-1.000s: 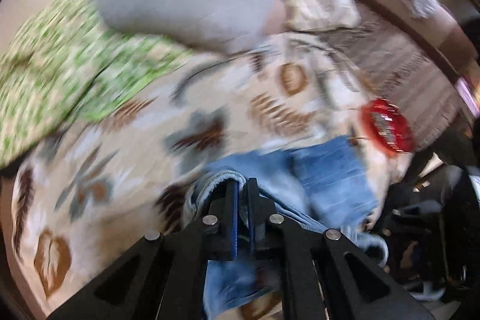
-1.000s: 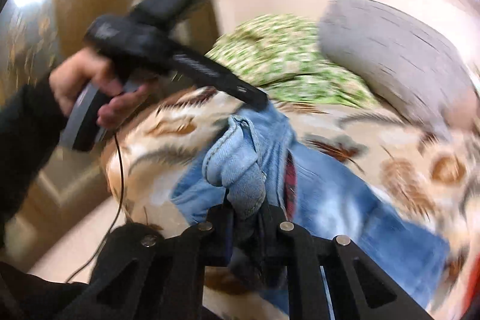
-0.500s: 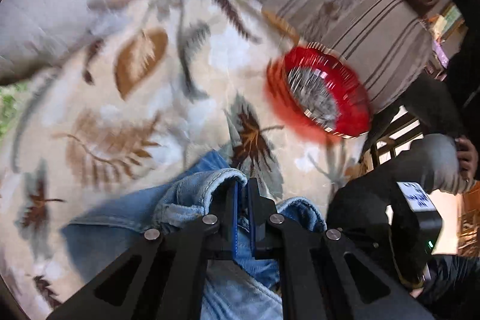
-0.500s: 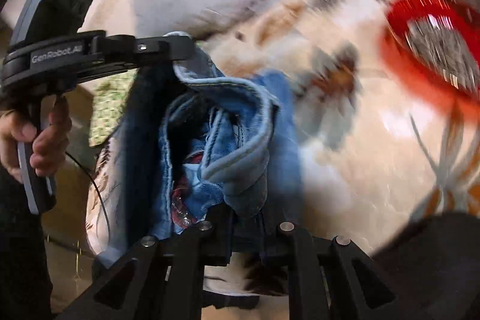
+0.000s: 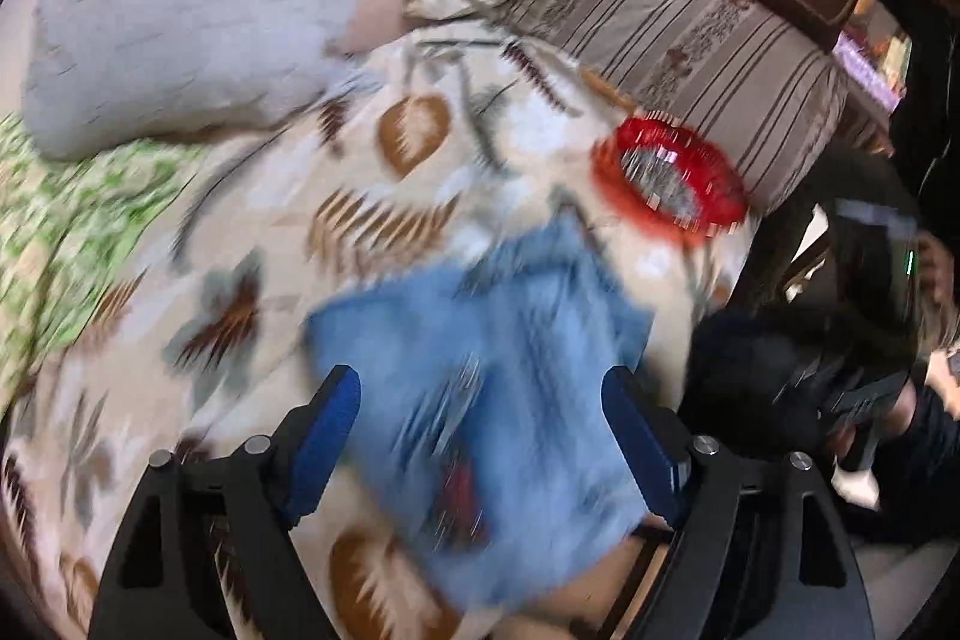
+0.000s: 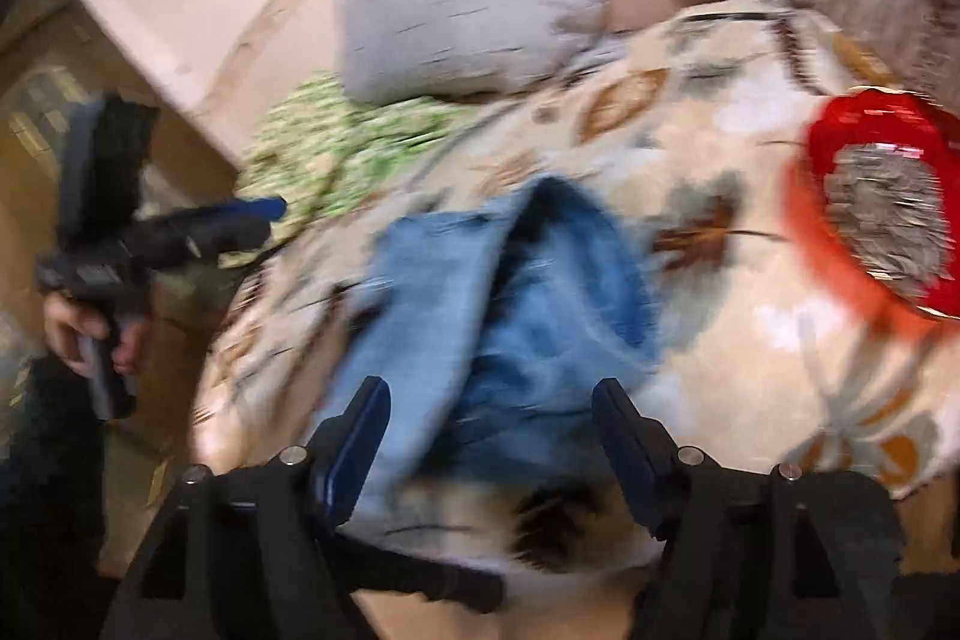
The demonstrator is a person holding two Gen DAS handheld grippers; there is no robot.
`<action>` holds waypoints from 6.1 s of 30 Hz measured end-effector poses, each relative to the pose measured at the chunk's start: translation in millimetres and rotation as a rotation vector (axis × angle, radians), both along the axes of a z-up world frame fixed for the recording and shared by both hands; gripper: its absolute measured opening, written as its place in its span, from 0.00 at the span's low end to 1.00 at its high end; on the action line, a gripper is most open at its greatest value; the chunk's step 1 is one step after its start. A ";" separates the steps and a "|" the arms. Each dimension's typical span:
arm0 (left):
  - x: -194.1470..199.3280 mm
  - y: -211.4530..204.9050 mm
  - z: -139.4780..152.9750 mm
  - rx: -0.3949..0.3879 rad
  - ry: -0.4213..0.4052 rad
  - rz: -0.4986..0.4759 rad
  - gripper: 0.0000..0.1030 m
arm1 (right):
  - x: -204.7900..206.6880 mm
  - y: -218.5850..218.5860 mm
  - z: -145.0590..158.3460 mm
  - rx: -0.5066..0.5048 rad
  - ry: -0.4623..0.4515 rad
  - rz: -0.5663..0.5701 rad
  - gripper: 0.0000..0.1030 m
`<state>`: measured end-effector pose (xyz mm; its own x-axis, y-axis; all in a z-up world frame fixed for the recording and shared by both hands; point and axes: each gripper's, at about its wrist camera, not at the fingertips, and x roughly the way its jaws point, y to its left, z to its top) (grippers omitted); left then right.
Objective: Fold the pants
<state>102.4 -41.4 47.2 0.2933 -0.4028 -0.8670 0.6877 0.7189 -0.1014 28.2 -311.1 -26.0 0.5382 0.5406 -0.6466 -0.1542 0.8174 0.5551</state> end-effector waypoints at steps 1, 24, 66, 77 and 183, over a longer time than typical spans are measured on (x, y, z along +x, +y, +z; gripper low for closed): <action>-6.5 10.2 -3.4 0.011 0.009 0.001 0.81 | -1.1 4.3 1.7 0.029 0.000 0.038 0.71; -69.3 -2.7 -61.0 0.012 -0.143 -0.137 0.11 | 1.8 67.8 39.1 -0.059 -0.129 0.266 0.13; 62.3 -9.3 -168.7 -0.072 0.261 0.303 0.92 | 101.8 10.8 -88.3 -0.397 0.215 0.138 0.82; 95.6 8.4 -99.0 -0.199 0.113 0.420 0.91 | 110.6 2.0 -10.9 -0.353 0.052 0.065 0.83; 100.5 62.4 -72.7 -0.318 -0.032 0.403 0.28 | 149.0 100.6 9.4 -0.085 -0.131 0.116 0.41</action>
<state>202.9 21.0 -25.5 0.5039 -0.4944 -0.7082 0.3691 0.8646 -0.3410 177.2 -210.5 -16.6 0.5579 0.5504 -0.6211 -0.3168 0.8330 0.4537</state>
